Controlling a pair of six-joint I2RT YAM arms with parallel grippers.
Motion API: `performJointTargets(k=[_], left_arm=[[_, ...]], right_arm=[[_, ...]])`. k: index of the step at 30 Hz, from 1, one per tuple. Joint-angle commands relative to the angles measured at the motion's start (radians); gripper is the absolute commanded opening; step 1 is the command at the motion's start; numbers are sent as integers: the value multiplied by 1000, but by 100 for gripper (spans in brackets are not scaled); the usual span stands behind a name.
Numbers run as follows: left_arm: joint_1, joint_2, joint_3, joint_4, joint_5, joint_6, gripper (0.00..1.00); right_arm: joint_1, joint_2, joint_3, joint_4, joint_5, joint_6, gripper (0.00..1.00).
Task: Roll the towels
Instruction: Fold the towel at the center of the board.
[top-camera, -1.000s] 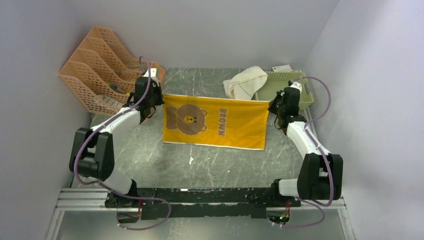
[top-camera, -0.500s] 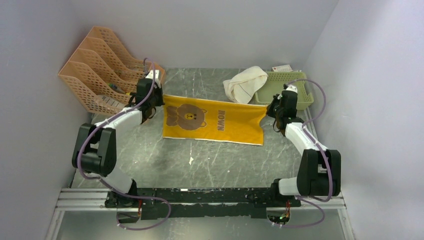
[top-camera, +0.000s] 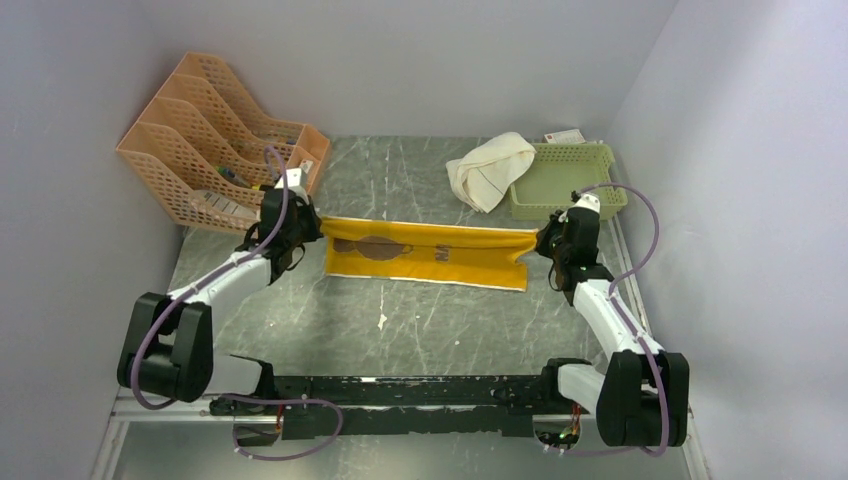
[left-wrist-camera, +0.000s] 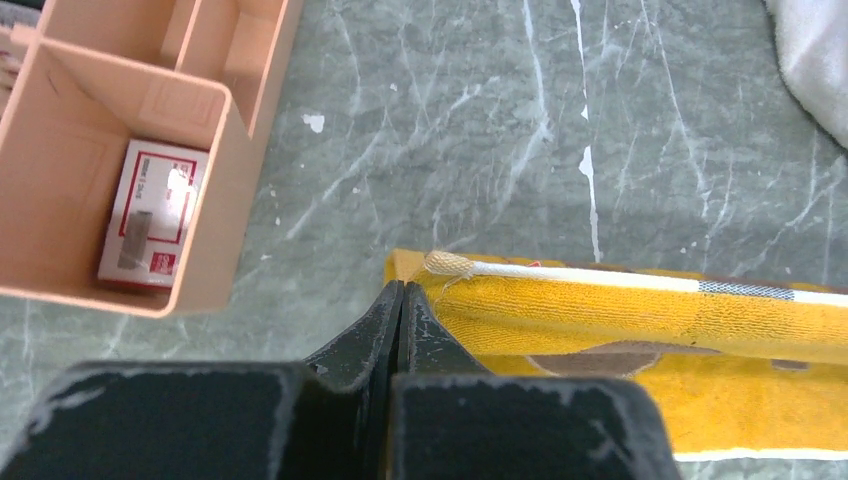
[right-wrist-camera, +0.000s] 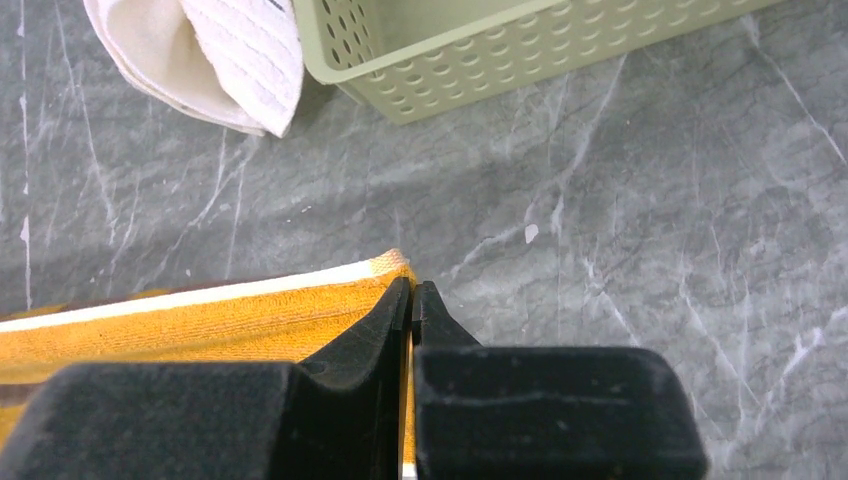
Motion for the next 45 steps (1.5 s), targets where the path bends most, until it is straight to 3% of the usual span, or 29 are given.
performJointTargets(k=[1, 20, 33, 39, 45], left_arm=[[14, -46, -50, 2, -77, -92, 7], [-70, -80, -171, -36, -158, -211, 7], [-101, -126, -250, -55, -154, -291, 14], [-102, -148, -221, -89, -226, -256, 7], [-102, -170, -163, -98, -269, -184, 7]], right_arm=[[-15, -5, -11, -17, 102, -15, 0], [-14, 4, 17, -11, 82, -33, 3], [-13, 24, 12, 10, 26, -68, 0], [-14, 29, 17, 29, 96, -40, 0], [-14, 3, 41, 98, 22, -53, 0]])
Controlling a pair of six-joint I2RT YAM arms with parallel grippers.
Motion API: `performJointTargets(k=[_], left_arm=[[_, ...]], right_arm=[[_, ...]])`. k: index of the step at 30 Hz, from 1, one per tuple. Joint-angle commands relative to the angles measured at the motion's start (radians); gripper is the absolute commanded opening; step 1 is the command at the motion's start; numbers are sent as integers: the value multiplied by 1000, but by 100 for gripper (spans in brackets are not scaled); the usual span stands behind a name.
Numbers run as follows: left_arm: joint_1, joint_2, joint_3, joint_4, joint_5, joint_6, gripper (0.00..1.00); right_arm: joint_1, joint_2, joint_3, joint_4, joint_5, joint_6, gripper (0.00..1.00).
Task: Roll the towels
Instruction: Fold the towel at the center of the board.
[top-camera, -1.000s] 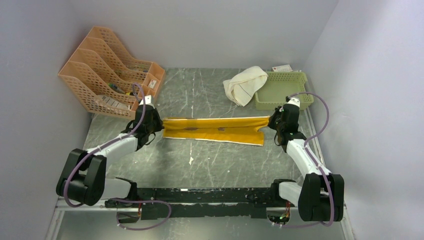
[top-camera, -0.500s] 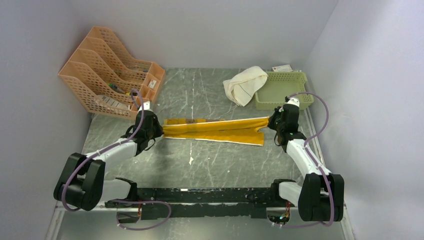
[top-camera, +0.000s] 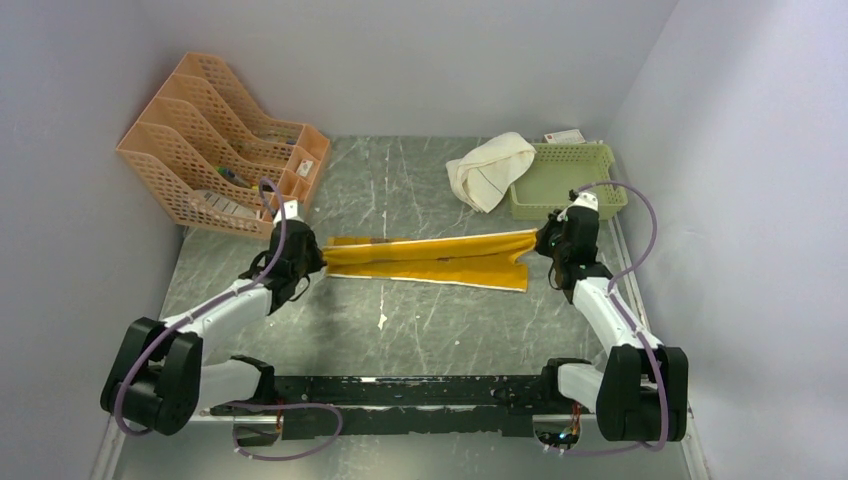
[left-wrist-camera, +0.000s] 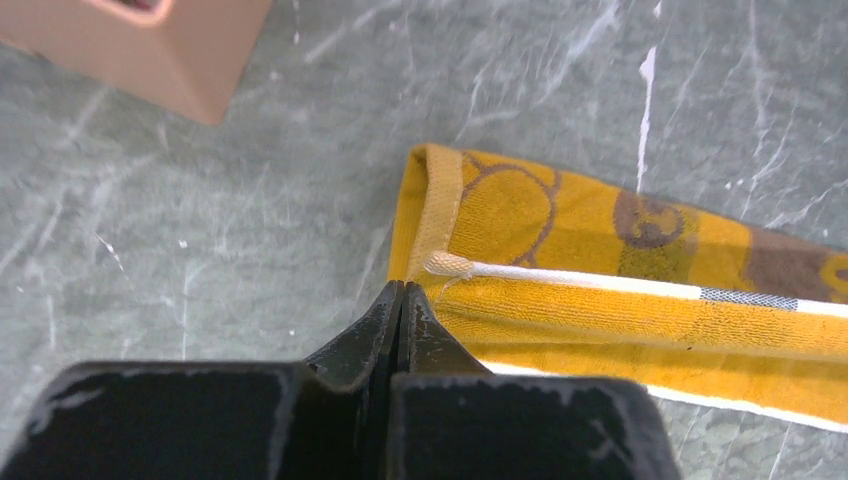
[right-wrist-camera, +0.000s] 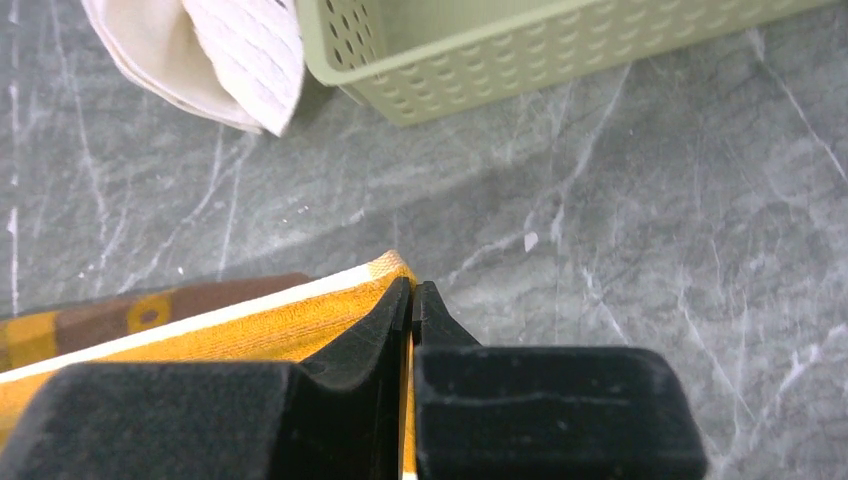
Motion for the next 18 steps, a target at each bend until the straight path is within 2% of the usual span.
performJointTargets(k=[1, 11, 18], left_arm=[[6, -25, 65, -28, -119, 84, 7], [6, -16, 55, 6, -77, 71, 7], [5, -10, -17, 31, -52, 22, 14]], right_arm=[[-13, -19, 54, 91, 18, -35, 0], [-10, -8, 87, 115, -60, -73, 0], [-2, -27, 59, 120, -78, -77, 0]])
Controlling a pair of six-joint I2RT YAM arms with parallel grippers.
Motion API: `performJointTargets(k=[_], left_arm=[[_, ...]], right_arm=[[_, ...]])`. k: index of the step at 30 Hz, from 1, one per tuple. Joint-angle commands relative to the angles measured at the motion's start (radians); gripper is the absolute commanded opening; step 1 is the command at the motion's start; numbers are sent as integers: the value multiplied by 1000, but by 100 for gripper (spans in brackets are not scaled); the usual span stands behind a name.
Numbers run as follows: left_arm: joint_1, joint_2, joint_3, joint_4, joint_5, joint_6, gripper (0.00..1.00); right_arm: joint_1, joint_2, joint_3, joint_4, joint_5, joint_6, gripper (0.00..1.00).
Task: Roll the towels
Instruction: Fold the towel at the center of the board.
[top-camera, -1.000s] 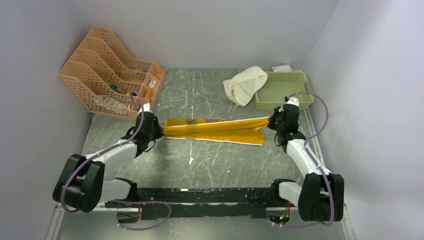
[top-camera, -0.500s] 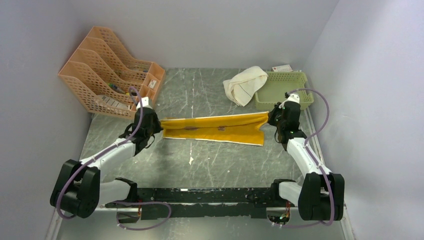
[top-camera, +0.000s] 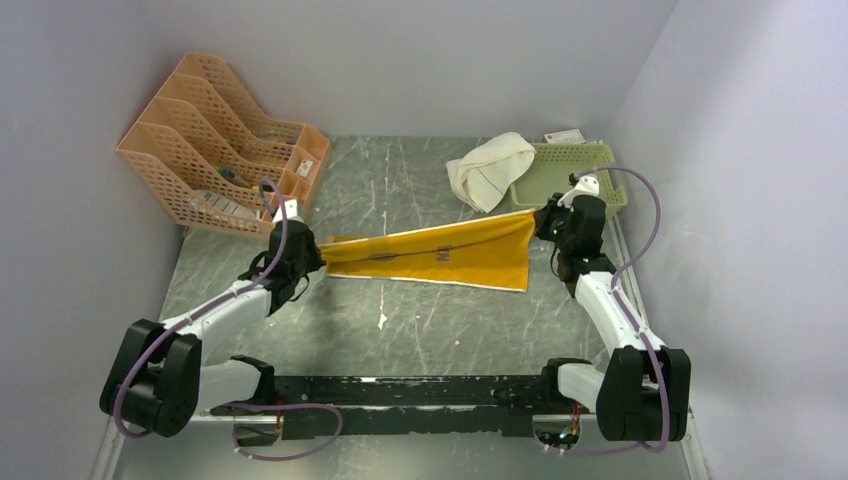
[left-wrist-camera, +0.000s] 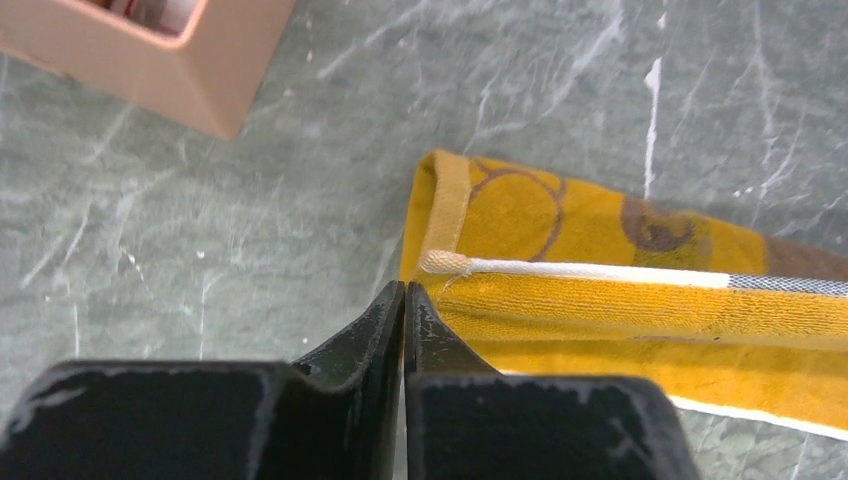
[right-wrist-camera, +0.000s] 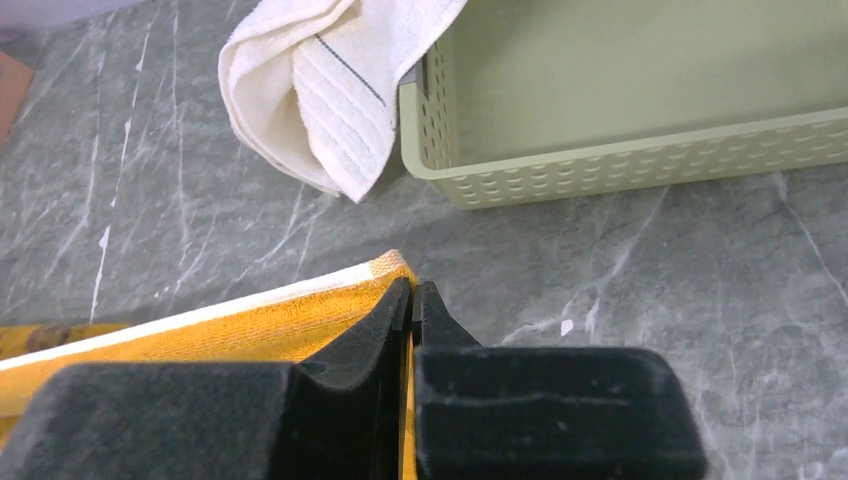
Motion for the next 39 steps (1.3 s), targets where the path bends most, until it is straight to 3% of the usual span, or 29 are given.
performJointTargets(k=[1, 10, 16, 22, 26, 28, 29, 30, 31, 39], left_arm=[[6, 12, -48, 24, -13, -35, 15], [-1, 44, -75, 55, 15, -75, 16], [-1, 27, -52, 30, 13, -51, 16], [-29, 14, 40, 10, 146, 57, 21], [-56, 45, 148, -88, 244, 97, 33], [-58, 75, 193, -153, 286, 67, 43], [-58, 98, 213, -176, 314, 50, 60], [-59, 121, 234, -189, 348, 34, 84], [-62, 148, 258, -199, 379, 20, 98], [-165, 409, 564, -225, 660, -36, 99]], right_arm=[[-1, -26, -24, 43, 15, -22, 0], [-2, -52, -68, 4, 55, -43, 0], [-2, -54, -113, 100, 54, -96, 0], [0, 1, -95, 160, -37, -126, 0], [0, 24, -84, 180, -81, -129, 0], [1, 28, -82, 181, -95, -139, 0], [3, 28, -82, 184, -101, -146, 0], [5, 29, -83, 187, -105, -152, 0], [8, 30, -83, 190, -106, -156, 0], [19, 51, -64, 197, -96, -188, 0]])
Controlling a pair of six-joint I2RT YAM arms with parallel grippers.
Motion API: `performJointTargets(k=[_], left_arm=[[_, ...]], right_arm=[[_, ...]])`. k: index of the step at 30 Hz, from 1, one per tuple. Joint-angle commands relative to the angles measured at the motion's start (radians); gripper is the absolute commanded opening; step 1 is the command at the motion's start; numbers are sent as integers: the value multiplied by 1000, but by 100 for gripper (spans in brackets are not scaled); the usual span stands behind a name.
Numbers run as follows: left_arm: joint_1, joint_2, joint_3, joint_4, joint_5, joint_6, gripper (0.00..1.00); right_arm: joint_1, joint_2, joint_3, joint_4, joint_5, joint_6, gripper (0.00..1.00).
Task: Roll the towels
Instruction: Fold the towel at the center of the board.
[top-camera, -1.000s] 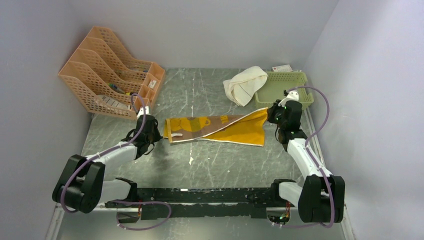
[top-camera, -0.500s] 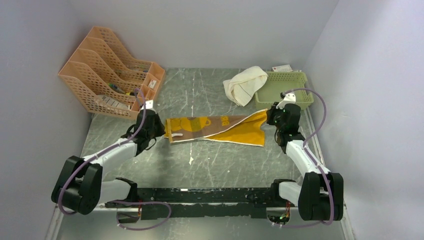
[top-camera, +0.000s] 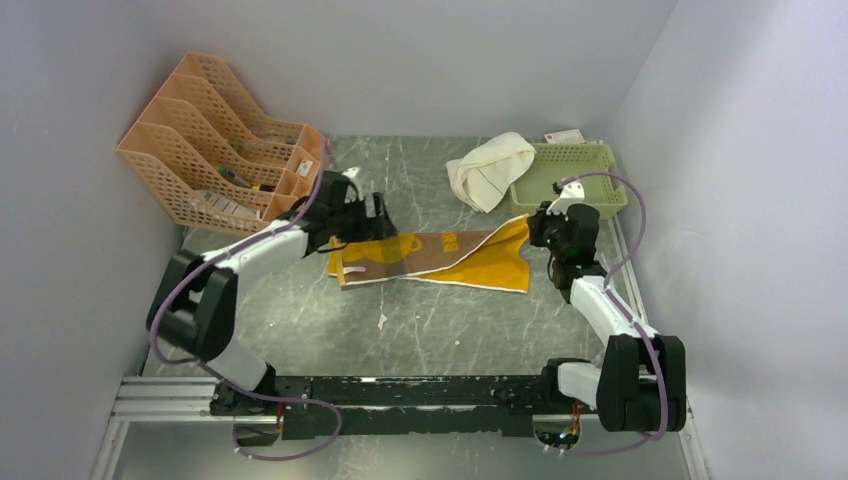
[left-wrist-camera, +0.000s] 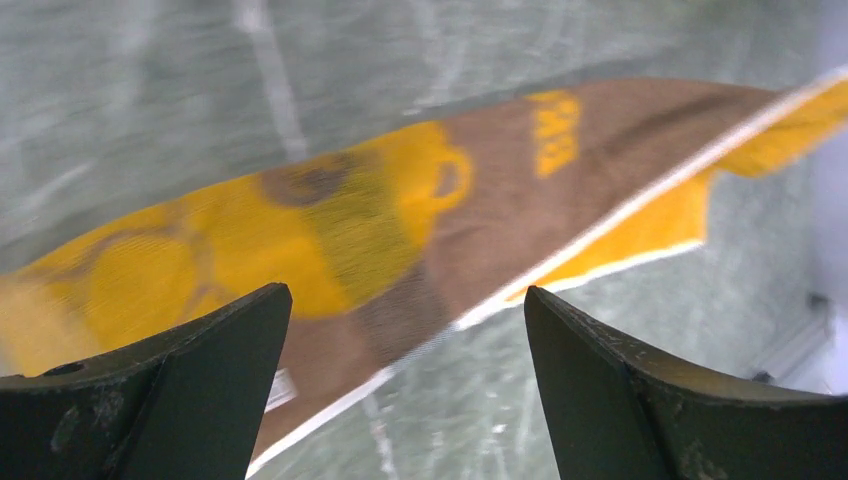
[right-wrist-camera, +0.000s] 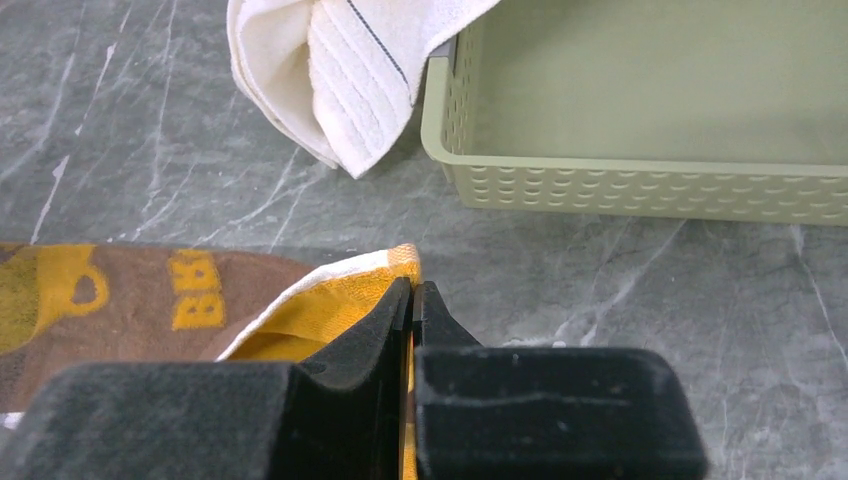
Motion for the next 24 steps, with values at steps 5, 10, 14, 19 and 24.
performJointTargets(k=[5, 10, 14, 19, 24], left_arm=[[-225, 182, 303, 72, 390, 28, 99], [-403, 170, 269, 203, 355, 91, 86], [-510, 176, 137, 517, 339, 46, 55], [-566, 331, 148, 682, 289, 50, 7], [-617, 487, 220, 883, 122, 129, 7]], right_arm=[[13, 25, 61, 29, 6, -48, 0], [15, 27, 63, 27, 15, -50, 0], [15, 33, 62, 30, 15, -44, 0], [16, 24, 57, 35, 13, -40, 0], [17, 18, 59, 31, 18, -44, 0]])
